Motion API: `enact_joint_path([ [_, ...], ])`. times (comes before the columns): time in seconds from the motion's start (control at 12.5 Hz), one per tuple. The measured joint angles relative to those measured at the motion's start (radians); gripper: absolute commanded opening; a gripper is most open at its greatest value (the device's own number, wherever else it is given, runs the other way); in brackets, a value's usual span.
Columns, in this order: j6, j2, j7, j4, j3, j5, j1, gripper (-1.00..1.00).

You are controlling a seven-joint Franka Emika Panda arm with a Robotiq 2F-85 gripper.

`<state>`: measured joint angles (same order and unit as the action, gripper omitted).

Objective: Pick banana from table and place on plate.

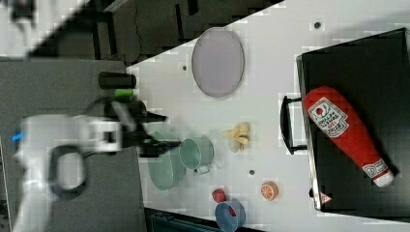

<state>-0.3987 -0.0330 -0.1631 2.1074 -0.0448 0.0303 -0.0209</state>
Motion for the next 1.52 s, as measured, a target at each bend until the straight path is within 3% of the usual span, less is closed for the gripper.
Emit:
enact_joint_path([
  [0.32,-0.178,0.196,0.001,0.115,0.022,0.001,0.006,1.00],
  [0.88,-0.514,0.209,0.122,0.275,-0.004,-0.021,0.024,1.00],
  [1.52,-0.767,0.419,0.177,0.354,-0.007,-0.034,0.019,1.00],
])
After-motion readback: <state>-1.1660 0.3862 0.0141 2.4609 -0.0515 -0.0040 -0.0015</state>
